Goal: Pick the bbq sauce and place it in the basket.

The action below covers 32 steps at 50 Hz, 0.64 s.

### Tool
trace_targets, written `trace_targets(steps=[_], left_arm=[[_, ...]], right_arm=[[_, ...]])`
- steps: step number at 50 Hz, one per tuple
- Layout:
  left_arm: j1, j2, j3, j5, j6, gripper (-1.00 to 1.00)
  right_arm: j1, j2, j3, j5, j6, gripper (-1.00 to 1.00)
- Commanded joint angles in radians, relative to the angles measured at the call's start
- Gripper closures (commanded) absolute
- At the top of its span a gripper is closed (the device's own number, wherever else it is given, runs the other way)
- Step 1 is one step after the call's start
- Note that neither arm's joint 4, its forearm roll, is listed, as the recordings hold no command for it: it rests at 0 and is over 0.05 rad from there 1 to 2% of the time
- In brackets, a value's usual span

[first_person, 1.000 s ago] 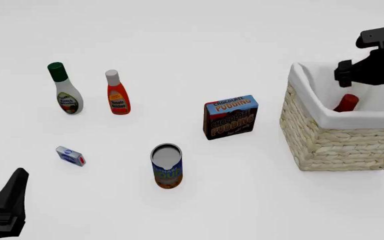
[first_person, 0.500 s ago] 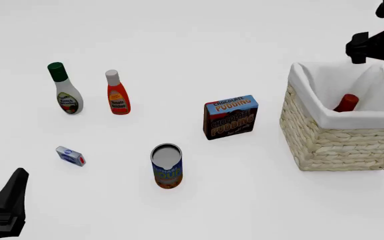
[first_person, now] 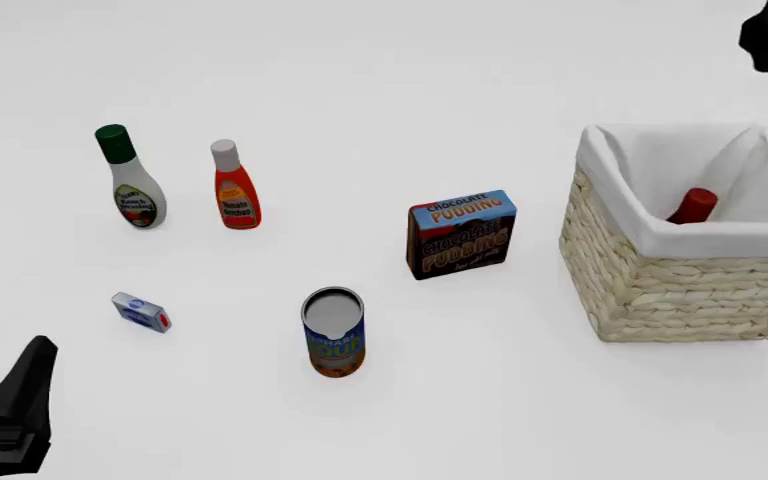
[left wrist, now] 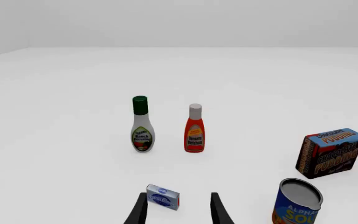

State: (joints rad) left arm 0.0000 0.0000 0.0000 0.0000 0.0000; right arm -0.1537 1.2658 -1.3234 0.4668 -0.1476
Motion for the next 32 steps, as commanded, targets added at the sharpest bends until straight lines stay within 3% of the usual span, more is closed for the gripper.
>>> trace_targets(steps=[1,13,32], left_arm=[[0.0,0.0,0.0,0.0,0.0,-1.0],[0.0,0.0,0.0,0.0,0.0,-1.0],[0.0,0.0,0.0,0.0,0.0,-1.0]], right_arm=[[-0.009,-0.105,0.039,0.005,0.042,-1.0],[-0.02,-0.182,0.088,-0.003,0.025,-1.0],[-0.037,-0.296,0.137,0.013,0.044,-1.0]])
